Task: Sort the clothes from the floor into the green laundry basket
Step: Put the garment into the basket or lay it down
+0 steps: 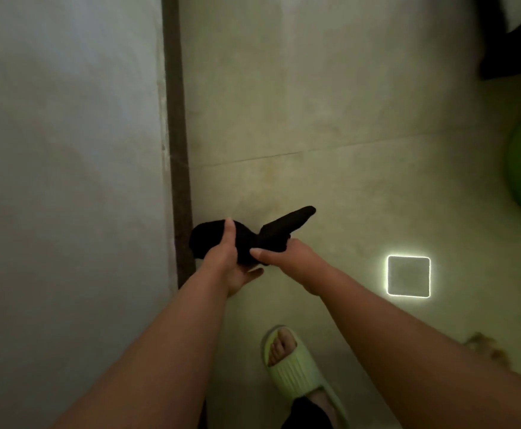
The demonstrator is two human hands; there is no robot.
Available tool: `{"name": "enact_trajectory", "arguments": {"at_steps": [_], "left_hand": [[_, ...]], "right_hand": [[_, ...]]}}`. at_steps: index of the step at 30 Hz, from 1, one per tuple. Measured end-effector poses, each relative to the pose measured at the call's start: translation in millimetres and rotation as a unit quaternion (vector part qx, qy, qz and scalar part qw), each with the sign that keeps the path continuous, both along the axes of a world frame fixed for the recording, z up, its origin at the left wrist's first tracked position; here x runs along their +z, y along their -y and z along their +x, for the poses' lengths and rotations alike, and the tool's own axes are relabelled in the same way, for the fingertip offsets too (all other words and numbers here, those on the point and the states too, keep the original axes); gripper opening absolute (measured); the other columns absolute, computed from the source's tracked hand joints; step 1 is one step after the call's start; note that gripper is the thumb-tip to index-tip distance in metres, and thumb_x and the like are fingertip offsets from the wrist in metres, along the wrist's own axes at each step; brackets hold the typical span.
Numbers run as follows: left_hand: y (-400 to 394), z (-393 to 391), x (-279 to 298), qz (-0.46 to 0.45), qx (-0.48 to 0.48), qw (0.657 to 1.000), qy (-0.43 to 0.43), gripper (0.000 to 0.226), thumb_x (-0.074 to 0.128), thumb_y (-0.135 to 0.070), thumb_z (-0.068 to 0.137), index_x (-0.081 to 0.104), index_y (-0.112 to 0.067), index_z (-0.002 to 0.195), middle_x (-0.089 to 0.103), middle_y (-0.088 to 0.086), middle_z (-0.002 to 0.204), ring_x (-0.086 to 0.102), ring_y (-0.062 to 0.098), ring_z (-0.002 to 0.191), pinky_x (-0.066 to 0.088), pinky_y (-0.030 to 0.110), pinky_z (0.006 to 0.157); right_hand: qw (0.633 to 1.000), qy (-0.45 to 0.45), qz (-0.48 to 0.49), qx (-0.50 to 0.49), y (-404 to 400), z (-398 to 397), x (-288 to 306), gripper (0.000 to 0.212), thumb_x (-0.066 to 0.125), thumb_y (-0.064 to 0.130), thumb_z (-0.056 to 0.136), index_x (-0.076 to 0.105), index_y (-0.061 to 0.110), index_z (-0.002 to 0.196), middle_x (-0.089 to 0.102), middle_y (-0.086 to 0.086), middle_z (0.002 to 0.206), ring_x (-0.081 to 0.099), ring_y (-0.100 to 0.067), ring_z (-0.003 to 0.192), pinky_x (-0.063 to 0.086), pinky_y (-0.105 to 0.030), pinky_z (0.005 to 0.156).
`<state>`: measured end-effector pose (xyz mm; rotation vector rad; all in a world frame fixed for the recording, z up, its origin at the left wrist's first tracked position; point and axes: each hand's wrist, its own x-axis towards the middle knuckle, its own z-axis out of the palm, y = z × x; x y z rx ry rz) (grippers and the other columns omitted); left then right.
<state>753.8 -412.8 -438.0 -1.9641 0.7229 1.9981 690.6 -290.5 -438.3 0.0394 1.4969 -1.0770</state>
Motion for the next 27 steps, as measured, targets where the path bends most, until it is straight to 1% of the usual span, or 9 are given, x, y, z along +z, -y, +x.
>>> {"name": "enact_trajectory", "arguments": {"at_steps": [2, 4, 7, 10, 13, 18, 22, 25, 27], "left_hand": [[-22.0, -35.7, 26.6, -0.008, 0.008, 1.0, -0.015, 0.06, 0.057, -0.045, 0.091, 0.044, -0.009, 0.137, 0.057, 0.018, 0.129, 0.059, 0.037, 0.113, 0.048, 0.051, 0.096], [-47.1, -69.4, 53.9, -0.033, -0.022, 0.999, -0.001, 0.043, 0.058, -0.023, 0.094, 0.05, -0.005, 0.132, 0.061, 0.019, 0.122, 0.062, 0.034, 0.104, 0.052, 0.046, 0.087], [-97.2, -133.3, 103.5, -0.084, -0.044, 0.995, 0.002, 0.037, 0.05, -0.004, 0.095, 0.048, -0.001, 0.132, 0.06, 0.022, 0.123, 0.062, 0.034, 0.105, 0.052, 0.042, 0.08], [-146.8, -193.6, 146.3, -0.082, -0.049, 0.993, -0.074, 0.039, 0.045, -0.001, 0.096, 0.045, -0.001, 0.135, 0.057, 0.023, 0.127, 0.06, 0.035, 0.11, 0.052, 0.043, 0.084], [-207.6, -248.5, 190.6, -0.062, -0.071, 0.985, -0.144, 0.04, 0.043, -0.001, 0.097, 0.043, -0.001, 0.138, 0.055, 0.022, 0.132, 0.057, 0.036, 0.117, 0.05, 0.044, 0.087], [-309.7, -315.3, 254.4, -0.037, -0.113, 0.964, -0.236, 0.031, 0.042, -0.001, 0.095, 0.051, -0.005, 0.125, 0.064, 0.016, 0.11, 0.062, 0.03, 0.099, 0.049, 0.043, 0.089], [-375.6, -356.3, 287.8, -0.004, -0.131, 0.948, -0.29, 0.027, 0.041, 0.001, 0.094, 0.052, -0.004, 0.117, 0.064, 0.013, 0.1, 0.062, 0.027, 0.091, 0.049, 0.042, 0.092], [-413.5, -376.9, 298.0, 0.01, -0.155, 0.93, -0.333, 0.031, 0.04, 0.003, 0.095, 0.049, -0.01, 0.122, 0.061, 0.011, 0.112, 0.059, 0.029, 0.105, 0.046, 0.041, 0.096], [-428.4, -387.5, 287.4, 0.005, -0.181, 0.928, -0.327, 0.032, 0.041, 0.002, 0.096, 0.047, -0.009, 0.126, 0.06, 0.012, 0.118, 0.057, 0.03, 0.11, 0.048, 0.039, 0.095]], "right_hand": [[1.0, -0.006, -0.009, -0.001, -32.2, -25.5, 29.8, 0.041, 0.067, 0.041, 0.086, 0.06, 0.022, 0.122, 0.061, 0.018, 0.092, 0.055, 0.005, 0.084, 0.041, -0.01, 0.069], [0.999, -0.019, -0.012, -0.027, -62.4, -52.5, 60.2, 0.043, 0.064, 0.046, 0.086, 0.06, 0.023, 0.122, 0.06, 0.019, 0.09, 0.054, 0.01, 0.081, 0.041, -0.007, 0.066], [0.992, -0.036, -0.012, -0.118, -116.6, -105.0, 110.2, 0.054, 0.058, 0.054, 0.087, 0.057, 0.021, 0.129, 0.063, 0.016, 0.097, 0.057, 0.006, 0.088, 0.043, -0.012, 0.078], [0.969, -0.032, 0.008, -0.245, -166.9, -154.8, 146.0, 0.052, 0.06, 0.049, 0.088, 0.053, 0.02, 0.131, 0.065, 0.005, 0.111, 0.061, -0.012, 0.101, 0.048, -0.03, 0.091], [0.932, 0.033, 0.006, -0.36, -222.9, -199.0, 174.8, 0.053, 0.065, 0.045, 0.086, 0.051, 0.02, 0.131, 0.064, -0.002, 0.117, 0.06, -0.021, 0.106, 0.052, -0.04, 0.087], [0.832, 0.156, -0.075, -0.528, -309.5, -259.6, 220.7, 0.029, 0.054, 0.034, 0.095, 0.061, 0.01, 0.111, 0.067, -0.01, 0.097, 0.063, -0.024, 0.087, 0.053, -0.036, 0.077], [0.786, 0.118, -0.113, -0.596, -376.8, -298.3, 237.2, 0.026, 0.052, 0.015, 0.096, 0.057, 0.007, 0.12, 0.067, -0.011, 0.103, 0.064, -0.023, 0.087, 0.058, -0.029, 0.058], [0.748, 0.071, -0.123, -0.648, -426.7, -320.0, 236.3, 0.044, 0.062, 0.01, 0.09, 0.052, 0.005, 0.133, 0.062, -0.018, 0.126, 0.064, -0.032, 0.106, 0.059, -0.04, 0.076], [0.74, 0.031, -0.115, -0.661, -453.3, -327.9, 233.3, 0.052, 0.069, 0.009, 0.084, 0.052, 0.006, 0.133, 0.061, -0.018, 0.127, 0.062, -0.035, 0.111, 0.055, -0.046, 0.088]]}}
